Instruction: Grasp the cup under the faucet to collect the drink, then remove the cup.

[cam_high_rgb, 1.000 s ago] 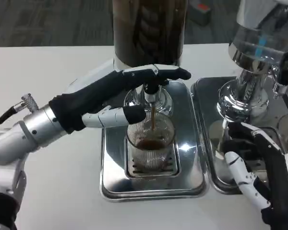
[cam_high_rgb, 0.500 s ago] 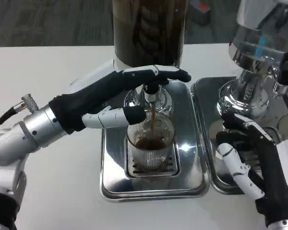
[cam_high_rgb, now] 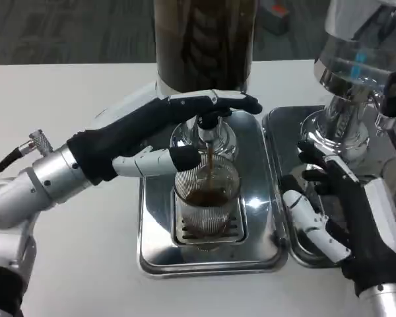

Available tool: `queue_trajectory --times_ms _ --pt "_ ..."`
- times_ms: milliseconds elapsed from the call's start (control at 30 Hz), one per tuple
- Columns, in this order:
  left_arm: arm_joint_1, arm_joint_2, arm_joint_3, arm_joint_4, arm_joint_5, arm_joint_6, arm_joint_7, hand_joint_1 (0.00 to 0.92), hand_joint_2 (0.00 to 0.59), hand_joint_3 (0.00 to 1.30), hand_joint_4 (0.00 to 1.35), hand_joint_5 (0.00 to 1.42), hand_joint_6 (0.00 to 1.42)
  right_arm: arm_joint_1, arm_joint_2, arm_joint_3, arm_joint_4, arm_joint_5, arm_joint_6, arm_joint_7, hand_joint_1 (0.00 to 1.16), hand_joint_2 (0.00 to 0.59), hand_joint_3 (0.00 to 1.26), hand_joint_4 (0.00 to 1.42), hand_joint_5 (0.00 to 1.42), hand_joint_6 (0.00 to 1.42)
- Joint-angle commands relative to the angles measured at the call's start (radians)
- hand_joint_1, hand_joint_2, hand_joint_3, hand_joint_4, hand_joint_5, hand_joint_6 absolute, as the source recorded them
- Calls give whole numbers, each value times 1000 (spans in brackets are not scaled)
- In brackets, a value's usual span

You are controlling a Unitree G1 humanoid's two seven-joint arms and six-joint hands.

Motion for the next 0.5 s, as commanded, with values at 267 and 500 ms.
queue_trajectory --times_ms 267,500 --pt "21 8 -16 3 23 -4 -8 0 103 319 180 147 204 -72 -36 18 19 31 58 99 93 0 3 62 155 238" --pt "25 9 -14 0 20 -1 -6 0 108 340 218 147 207 -124 -66 34 28 27 106 174 132 0 0 0 55 178"
